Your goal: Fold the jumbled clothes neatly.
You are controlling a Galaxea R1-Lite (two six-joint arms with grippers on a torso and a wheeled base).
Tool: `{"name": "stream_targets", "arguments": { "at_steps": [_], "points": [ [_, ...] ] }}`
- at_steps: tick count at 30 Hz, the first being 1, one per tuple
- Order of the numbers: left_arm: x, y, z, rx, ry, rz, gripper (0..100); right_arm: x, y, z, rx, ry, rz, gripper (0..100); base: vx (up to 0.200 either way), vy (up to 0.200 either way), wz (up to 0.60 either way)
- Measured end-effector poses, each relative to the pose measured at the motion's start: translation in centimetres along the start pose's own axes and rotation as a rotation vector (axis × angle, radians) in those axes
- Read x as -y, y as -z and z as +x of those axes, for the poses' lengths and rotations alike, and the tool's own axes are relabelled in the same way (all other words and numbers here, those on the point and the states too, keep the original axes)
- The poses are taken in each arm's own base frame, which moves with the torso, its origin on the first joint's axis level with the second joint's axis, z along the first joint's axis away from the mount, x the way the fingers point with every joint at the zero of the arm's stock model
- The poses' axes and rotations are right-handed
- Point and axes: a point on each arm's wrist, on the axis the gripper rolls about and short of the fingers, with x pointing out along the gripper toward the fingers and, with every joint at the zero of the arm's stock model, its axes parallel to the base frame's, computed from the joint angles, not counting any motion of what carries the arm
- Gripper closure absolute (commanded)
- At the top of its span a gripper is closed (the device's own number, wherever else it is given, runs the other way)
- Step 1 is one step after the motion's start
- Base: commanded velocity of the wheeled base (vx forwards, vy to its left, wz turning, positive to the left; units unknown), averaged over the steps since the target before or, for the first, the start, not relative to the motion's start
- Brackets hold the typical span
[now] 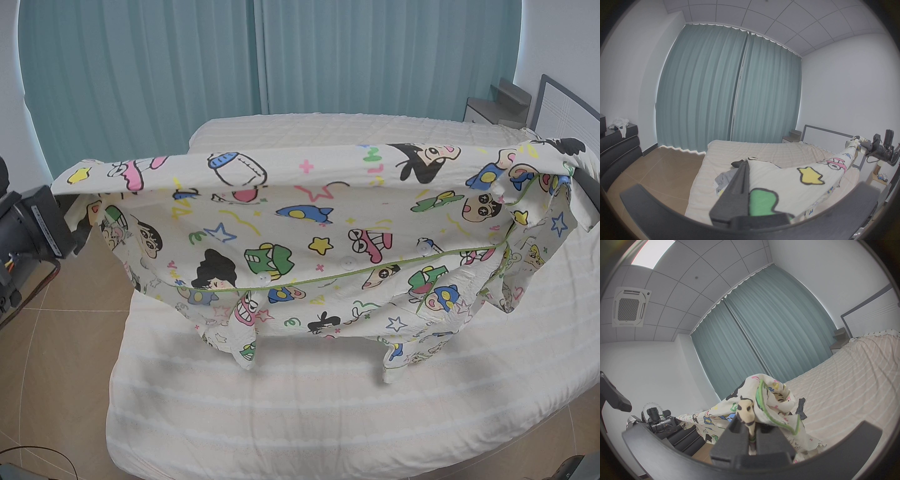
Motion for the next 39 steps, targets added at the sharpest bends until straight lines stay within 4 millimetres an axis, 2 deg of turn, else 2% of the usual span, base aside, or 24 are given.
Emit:
{"name": "stream_targets", "arguments": {
  "at_steps": [6, 18, 39],
  "points": [
    [-0.2, 0.7, -0.5, -0.017, -0.002, 0.004, 100, 0.0, 0.0, -0.1, 0.0, -0.003, 0.0, 100, -0.2, 0.0, 0.0],
    [-0.5, 1.4, -1.0, -0.033, -0.003, 0.008, 100, 0.1, 0.2, 0.1, -0.009, 0.001, 0.0, 100, 0.0, 0.0, 0.0],
    [-0.5, 1.6, -1.1, -0.038, 0.0, 0.01, 100, 0.2, 0.2, 0.3, -0.012, 0.009, -0.001, 100, 0.0, -0.2, 0.0]
  ]
}}
